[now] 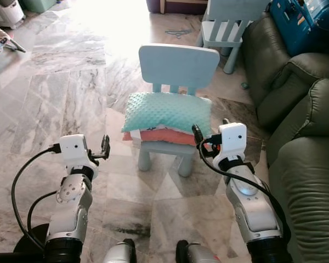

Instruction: Move the pillow to the sofa

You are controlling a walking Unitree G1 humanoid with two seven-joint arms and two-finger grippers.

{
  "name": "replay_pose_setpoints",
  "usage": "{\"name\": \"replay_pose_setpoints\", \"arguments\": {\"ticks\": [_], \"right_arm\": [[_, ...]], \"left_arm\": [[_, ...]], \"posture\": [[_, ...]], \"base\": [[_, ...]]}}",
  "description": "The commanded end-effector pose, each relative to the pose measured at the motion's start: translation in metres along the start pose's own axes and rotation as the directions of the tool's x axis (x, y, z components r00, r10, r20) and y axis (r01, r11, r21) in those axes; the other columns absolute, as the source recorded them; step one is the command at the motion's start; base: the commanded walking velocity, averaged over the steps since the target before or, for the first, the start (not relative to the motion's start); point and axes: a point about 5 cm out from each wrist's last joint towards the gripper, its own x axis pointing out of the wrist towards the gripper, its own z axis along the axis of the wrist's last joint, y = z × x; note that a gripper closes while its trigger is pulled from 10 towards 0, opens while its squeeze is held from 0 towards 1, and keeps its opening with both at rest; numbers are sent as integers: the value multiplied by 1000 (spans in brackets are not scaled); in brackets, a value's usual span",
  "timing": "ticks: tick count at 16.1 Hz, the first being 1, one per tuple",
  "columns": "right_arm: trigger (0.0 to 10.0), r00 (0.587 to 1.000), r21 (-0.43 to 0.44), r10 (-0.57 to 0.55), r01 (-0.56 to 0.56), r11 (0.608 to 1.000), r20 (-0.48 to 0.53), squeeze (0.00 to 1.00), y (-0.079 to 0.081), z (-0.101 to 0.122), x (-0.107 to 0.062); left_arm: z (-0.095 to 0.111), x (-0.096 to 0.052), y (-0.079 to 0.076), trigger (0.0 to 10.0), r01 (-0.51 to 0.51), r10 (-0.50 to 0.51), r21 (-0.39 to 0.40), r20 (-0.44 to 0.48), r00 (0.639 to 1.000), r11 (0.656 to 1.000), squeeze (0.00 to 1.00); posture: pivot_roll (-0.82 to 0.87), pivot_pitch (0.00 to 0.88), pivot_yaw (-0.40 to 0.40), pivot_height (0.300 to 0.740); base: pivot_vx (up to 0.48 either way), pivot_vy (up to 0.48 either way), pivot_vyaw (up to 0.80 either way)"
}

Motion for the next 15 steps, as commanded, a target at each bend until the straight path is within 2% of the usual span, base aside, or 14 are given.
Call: {"name": "replay_pose_setpoints", "arguments": {"ticks": [1,3,5,6,15], "right_arm": [[10000,1000,3,-3,3,1000,-7,0,1,-3,-1],[10000,1000,5,-7,7,1000,-8,0,0,-3,-2],[10000,1000,4,-6,6,1000,-6,0,1,-3,-2],[10000,1000,4,-5,5,1000,-6,0,1,-3,-2],[10000,1000,1,-1,1,1000,-6,0,0,-3,-3]], "left_arm": [[-2,-2,2,10000,8,-8,11,-5,1000,1000,0],[0,-5,-1,10000,42,-41,-22,13,999,999,0],[-1,-8,3,10000,24,-24,-31,14,1000,999,0],[-2,-9,4,10000,26,-26,-63,14,1000,998,0],[-4,-11,0,10000,47,-46,-67,10,999,997,0]], "posture": [[-29,201,-25,740],[-30,204,-24,740],[-30,206,-22,740],[-29,207,-23,740],[-34,209,-28,740]], "base": [[0,0,0],[0,0,0],[341,0,0],[431,0,0],[431,0,0]]}}
